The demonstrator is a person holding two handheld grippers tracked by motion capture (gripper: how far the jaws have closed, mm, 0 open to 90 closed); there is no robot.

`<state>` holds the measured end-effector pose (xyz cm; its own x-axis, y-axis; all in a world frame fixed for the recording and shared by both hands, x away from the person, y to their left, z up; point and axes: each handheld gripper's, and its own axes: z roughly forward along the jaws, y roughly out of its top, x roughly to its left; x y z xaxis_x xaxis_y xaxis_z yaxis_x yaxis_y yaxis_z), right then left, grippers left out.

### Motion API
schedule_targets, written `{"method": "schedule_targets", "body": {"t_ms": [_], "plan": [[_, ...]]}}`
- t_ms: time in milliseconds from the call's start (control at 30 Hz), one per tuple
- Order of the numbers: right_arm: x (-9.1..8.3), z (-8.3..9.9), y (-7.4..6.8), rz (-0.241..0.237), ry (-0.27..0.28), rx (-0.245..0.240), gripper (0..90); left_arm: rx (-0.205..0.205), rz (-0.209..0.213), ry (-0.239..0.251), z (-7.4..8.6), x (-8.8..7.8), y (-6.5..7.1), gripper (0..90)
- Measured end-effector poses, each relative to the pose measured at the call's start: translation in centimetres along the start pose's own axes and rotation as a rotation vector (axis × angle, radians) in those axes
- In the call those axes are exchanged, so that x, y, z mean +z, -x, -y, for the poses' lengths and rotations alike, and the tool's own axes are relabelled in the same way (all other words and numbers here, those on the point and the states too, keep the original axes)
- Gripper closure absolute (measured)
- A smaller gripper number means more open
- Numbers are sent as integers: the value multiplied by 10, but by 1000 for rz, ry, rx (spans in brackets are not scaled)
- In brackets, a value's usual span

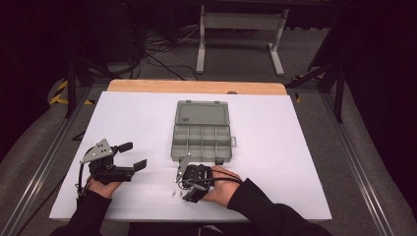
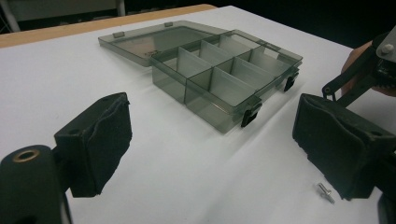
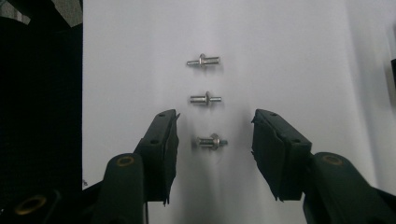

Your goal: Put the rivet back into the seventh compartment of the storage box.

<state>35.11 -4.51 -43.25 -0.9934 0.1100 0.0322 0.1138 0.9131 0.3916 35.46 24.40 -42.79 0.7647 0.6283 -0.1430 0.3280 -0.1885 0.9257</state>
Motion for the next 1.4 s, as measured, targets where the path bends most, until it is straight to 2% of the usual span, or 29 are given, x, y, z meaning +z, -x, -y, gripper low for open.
{"method": "schedule_targets", "body": {"t_ms": [167, 400, 567, 833, 933, 1167, 1233, 1400], "plan": [[0, -1, -1, 5, -8, -10, 544, -3, 0, -9, 0, 0, -1, 124], [0, -3, -4, 22, -16, -44, 695, -3, 1, -6, 0, 0, -1, 126], [0, -3, -4, 15, -19, -50, 745, -7, 6, 0, 0, 0, -1, 125], [0, -3, -3, 11, -22, -50, 756, -7, 7, 4, 0, 0, -1, 125], [-2, -3, -3, 14, -13, -48, 800, -6, 6, 5, 0, 0, -1, 125], [-5, -3, -2, 10, -20, -48, 816, -9, 8, 9, 0, -1, -1, 125], [-8, -3, -1, 7, -14, -51, 855, -9, 8, 5, 0, -1, -1, 125], [-16, -5, 0, 16, 2, -43, 857, -8, 7, 8, 0, -1, -1, 125]]}}
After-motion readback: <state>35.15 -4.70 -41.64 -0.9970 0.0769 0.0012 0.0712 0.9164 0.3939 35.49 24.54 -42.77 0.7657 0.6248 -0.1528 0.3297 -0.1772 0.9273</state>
